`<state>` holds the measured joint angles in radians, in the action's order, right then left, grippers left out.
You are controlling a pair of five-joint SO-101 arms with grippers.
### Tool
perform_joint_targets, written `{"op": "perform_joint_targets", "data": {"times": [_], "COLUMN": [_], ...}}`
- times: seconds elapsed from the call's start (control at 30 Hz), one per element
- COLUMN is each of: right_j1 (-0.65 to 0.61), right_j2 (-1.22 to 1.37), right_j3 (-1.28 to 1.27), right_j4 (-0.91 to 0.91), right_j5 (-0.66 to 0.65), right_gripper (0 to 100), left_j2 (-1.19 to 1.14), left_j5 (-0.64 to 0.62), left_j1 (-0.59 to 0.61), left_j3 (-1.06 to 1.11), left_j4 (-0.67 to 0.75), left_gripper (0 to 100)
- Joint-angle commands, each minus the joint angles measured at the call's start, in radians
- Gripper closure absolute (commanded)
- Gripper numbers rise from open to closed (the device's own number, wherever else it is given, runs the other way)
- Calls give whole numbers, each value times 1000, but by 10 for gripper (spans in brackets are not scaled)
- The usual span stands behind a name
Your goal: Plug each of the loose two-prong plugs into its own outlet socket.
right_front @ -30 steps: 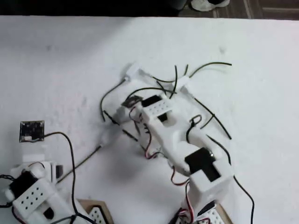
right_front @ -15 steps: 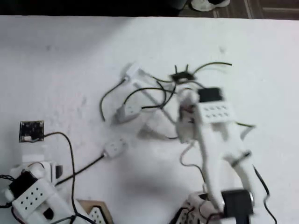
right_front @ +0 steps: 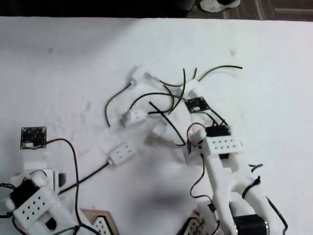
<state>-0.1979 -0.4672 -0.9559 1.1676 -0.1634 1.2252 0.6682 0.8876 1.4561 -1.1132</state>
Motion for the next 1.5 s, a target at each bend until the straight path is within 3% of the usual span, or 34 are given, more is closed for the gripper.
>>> {"op": "perform_joint_targets", "data": {"times": [0.0,0.3,0.5,0.93,1.2,1.3,1.47], "right_j1": [-45,-48,-7,16,-27,-16,2], "right_j2": [-38,-28,2,323,381,390,390], "right_j3": [35,153,153,153,158,206,362], "right_j4": [79,145,142,-41,-99,-54,176], "right_j5": [8,-6,-98,-124,-123,-123,-118], "right_gripper": [834,850,850,852,945,944,872], "left_j2": [15,15,15,15,15,15,15], "left_j5": [-3,-3,-3,-3,-3,-3,-3], "left_j1": [-7,-7,-7,-7,-7,-7,-7], "left_j3": [-2,-2,-2,-2,-2,-2,-2], "left_j4": [15,15,15,15,15,15,15], "left_gripper": [706,706,706,706,706,706,706]}}
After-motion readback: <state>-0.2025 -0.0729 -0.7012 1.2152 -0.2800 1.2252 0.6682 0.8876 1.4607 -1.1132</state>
